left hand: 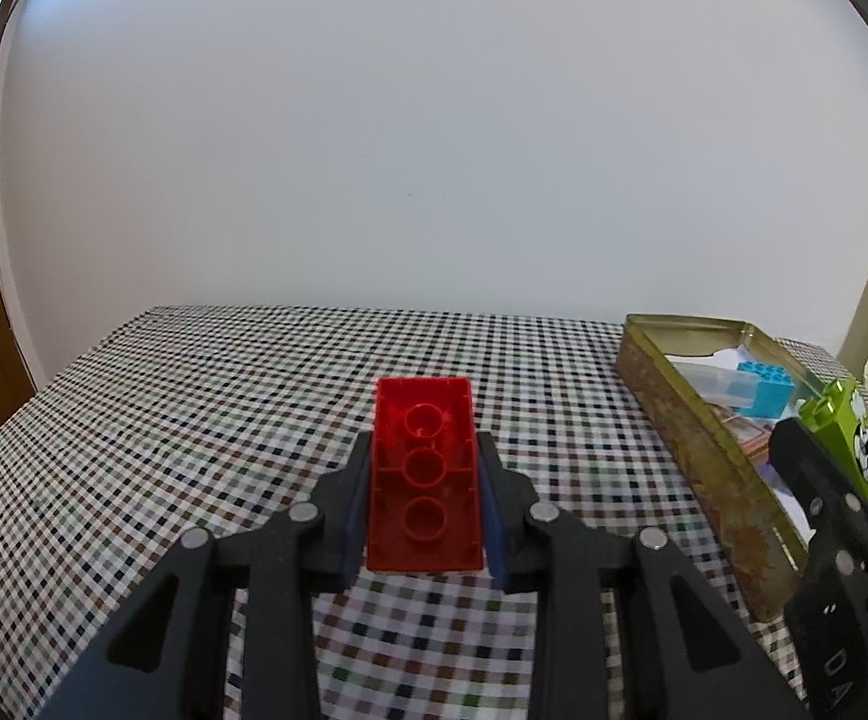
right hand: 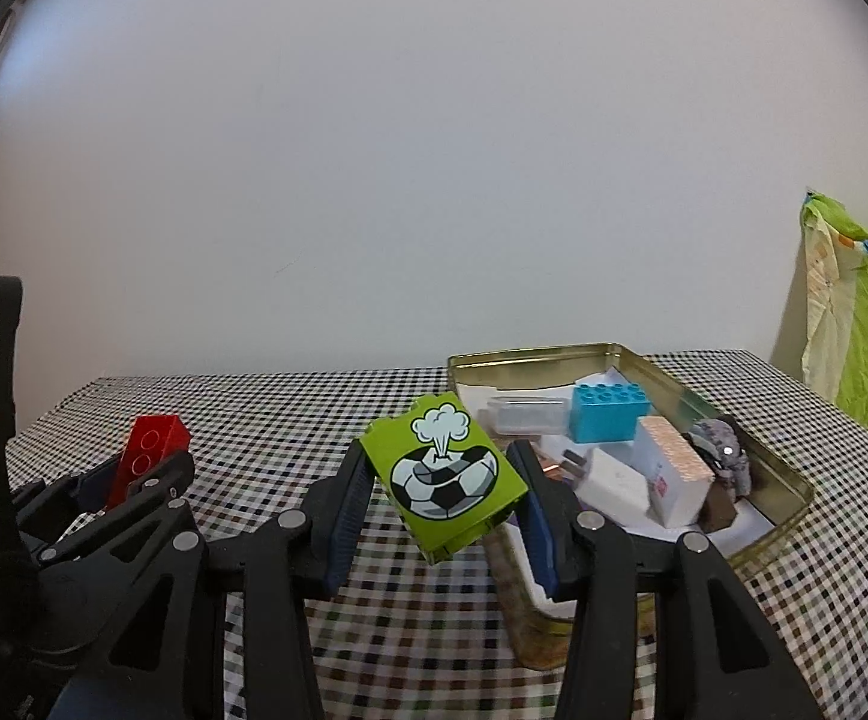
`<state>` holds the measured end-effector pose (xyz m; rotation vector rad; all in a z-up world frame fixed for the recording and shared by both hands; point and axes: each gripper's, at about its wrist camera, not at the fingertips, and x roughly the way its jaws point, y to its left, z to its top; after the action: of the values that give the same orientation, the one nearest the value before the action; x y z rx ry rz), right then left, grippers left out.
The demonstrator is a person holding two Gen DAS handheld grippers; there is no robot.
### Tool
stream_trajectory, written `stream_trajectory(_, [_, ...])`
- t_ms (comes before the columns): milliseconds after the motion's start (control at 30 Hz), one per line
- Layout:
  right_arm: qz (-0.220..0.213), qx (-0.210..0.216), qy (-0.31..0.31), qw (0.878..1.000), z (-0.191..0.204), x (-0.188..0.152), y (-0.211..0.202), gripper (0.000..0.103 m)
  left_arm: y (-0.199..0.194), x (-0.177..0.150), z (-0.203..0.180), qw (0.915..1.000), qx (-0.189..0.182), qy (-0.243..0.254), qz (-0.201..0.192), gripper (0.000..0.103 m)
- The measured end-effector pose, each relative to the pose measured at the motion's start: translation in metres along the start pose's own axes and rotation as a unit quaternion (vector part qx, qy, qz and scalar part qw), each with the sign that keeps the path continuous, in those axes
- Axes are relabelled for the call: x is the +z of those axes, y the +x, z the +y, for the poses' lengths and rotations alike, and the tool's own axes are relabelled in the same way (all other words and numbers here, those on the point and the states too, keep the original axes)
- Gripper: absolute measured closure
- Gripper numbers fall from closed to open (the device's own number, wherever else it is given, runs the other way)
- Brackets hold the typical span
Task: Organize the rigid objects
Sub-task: 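Carry the red brick in the left tool while the right tool carries the green block over the tin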
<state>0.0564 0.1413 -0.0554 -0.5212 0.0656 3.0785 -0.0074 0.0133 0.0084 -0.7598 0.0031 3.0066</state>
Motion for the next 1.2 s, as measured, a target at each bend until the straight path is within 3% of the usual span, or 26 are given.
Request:
stream_trajectory(800, [-0.013, -0.056, 0.032, 0.998, -0.091, 0.005, -0.005, 0.054, -0.017, -0.006, -0.071, 0.9987, -0.043, 0.024, -0.014, 0.073])
stream_trajectory(1200, [-0.009, -0.086, 0.03, 0.996, -0.134, 0.014, 0.003, 0.054, -0.022, 0.002, -0.117, 0.995, -0.087, 0.045, -0.021, 0.073])
